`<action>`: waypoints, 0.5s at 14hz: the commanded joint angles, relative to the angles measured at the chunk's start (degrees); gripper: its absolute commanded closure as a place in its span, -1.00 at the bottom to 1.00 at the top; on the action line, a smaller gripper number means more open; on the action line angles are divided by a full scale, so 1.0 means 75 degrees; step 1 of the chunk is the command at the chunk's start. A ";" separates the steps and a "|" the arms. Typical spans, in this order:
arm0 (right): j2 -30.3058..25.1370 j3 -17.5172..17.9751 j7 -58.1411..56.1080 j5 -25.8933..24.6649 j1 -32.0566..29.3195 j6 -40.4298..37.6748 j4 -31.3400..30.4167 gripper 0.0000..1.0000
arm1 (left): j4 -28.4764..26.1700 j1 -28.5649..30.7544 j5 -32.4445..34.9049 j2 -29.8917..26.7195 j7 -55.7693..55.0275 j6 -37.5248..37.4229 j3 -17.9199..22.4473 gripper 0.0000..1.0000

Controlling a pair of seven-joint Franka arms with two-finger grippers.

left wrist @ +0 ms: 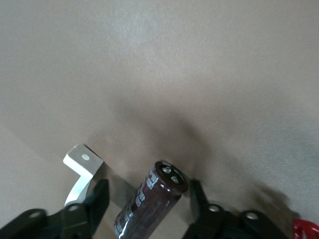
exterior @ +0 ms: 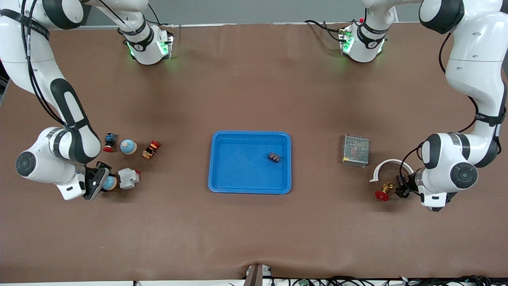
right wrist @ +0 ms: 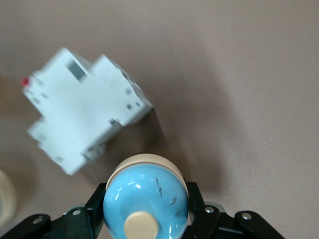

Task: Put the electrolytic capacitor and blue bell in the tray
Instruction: 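Carry the bell with the right gripper while the left gripper carries the capacitor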

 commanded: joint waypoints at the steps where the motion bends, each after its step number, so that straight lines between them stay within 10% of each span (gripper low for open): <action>1: -0.0154 0.0059 0.1157 0.0159 0.0216 -0.1572 0.0939 0.35 | -0.0033 0.0019 0.0175 0.0039 0.0121 0.0046 -0.0011 0.21; 3: -0.0563 0.0048 0.2422 0.0113 0.0625 -0.2569 0.1386 0.35 | -0.0009 0.0019 0.0175 0.0004 0.0121 0.0035 -0.0011 0.92; 7: -0.1454 0.0048 0.5876 0.0147 0.1702 -0.3790 0.1505 0.35 | 0.0073 0.0019 0.0187 -0.0358 0.0062 -0.0141 -0.0104 1.00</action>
